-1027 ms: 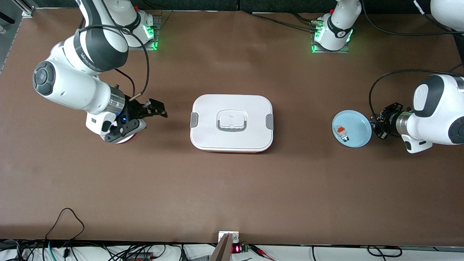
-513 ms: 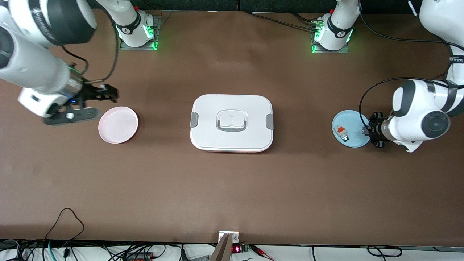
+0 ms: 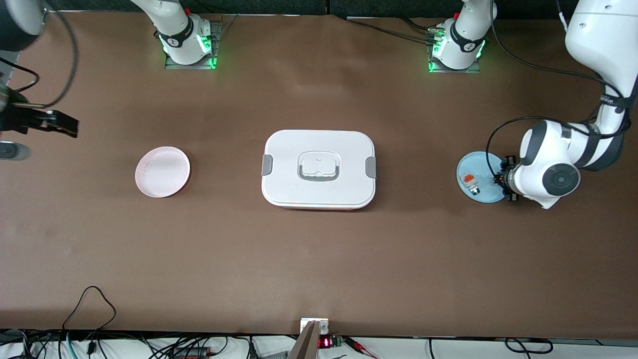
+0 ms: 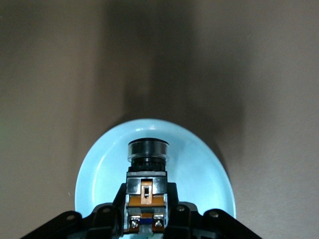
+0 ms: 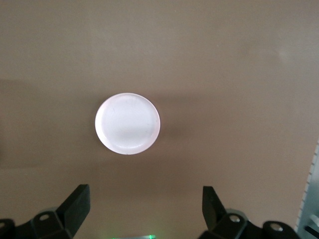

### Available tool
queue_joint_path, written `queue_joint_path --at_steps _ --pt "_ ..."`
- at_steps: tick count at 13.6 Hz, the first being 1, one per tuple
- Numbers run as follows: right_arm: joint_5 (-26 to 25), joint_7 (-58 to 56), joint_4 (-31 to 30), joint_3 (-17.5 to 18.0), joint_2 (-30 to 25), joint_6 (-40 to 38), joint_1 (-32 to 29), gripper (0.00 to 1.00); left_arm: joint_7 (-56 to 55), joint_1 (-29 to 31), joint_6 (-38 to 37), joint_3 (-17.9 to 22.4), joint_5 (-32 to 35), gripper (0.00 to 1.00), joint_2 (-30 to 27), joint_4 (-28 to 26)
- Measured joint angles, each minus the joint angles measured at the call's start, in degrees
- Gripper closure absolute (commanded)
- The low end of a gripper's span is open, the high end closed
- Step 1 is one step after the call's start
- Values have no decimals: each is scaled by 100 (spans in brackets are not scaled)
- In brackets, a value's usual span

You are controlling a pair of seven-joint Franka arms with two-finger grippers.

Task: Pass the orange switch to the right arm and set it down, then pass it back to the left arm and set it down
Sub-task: 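Lower the switch onto the blue plate with the left gripper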

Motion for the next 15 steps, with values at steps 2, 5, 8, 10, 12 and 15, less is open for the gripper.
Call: queue_joint_path --at_steps 2,5,8,10,12,15 --pt "381 -266 -47 -13 15 294 -290 0 -111 -107 8 0 3 89 133 0" --pt "438 22 -472 31 -134 698 -241 0 -148 -150 8 2 33 59 234 -14" --pt "436 123 -1219 49 -592 1178 -214 0 -150 -147 8 19 104 0 279 -16" --pt "436 120 -1306 49 -753 1196 -214 0 -155 -144 7 22 189 0 281 -15" --pt "436 120 -1310 48 -814 1184 -215 0 -154 -145 8 21 259 0 276 11" --pt "436 119 -1306 47 -833 1179 -216 0 263 -145 -65 -27 371 0 190 400"
